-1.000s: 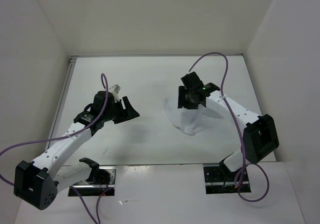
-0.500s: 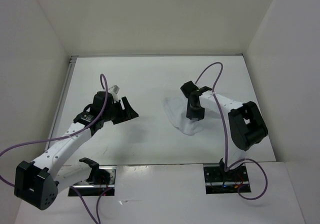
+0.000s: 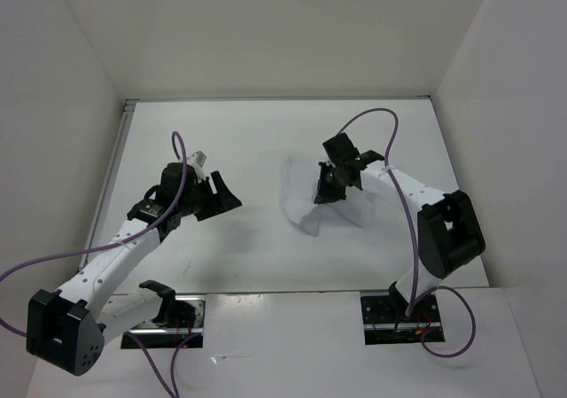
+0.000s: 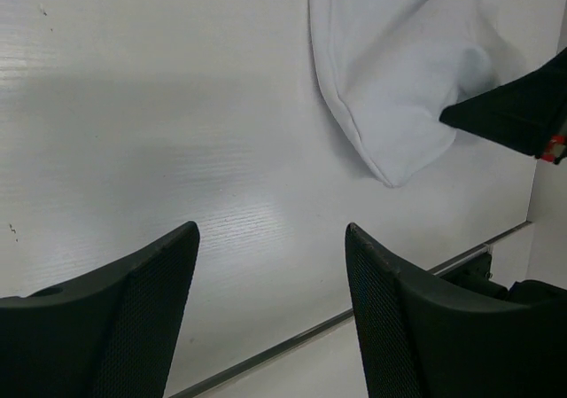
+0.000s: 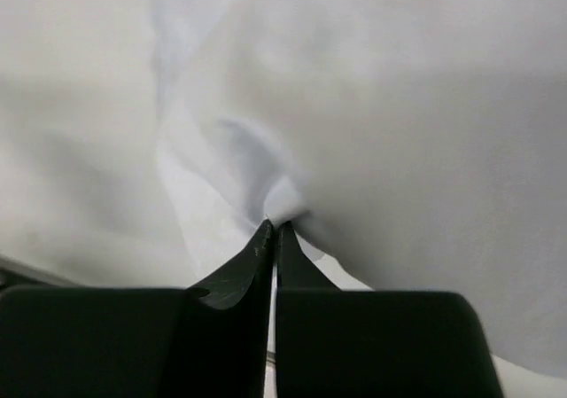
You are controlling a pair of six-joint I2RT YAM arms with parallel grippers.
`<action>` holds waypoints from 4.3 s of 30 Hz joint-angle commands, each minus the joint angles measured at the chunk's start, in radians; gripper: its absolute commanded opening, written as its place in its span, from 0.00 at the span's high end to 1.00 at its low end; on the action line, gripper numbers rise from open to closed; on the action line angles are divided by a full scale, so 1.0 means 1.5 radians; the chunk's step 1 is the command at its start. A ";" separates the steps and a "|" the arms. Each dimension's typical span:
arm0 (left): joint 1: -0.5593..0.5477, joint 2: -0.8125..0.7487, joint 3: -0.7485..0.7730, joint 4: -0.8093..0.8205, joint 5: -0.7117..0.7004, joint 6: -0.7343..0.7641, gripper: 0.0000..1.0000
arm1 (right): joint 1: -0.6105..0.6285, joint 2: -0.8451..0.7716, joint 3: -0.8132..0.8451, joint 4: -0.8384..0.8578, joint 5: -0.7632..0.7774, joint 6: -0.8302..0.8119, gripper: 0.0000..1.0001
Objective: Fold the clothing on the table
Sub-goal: Move the skirt to the center of the board
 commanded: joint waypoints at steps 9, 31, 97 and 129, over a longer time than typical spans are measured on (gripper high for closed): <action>0.006 -0.047 -0.015 0.007 0.011 -0.005 0.26 | 0.001 -0.018 0.117 0.091 -0.081 0.018 0.47; -0.221 0.346 0.030 0.334 -0.101 -0.206 0.37 | 0.001 -0.149 0.036 0.012 0.059 0.019 0.47; 0.038 0.345 0.117 0.169 0.012 -0.113 1.00 | 0.118 0.052 -0.089 0.111 -0.076 0.102 0.53; 0.051 0.312 0.086 0.169 0.024 -0.113 1.00 | 0.132 0.212 -0.029 0.221 -0.077 0.135 0.77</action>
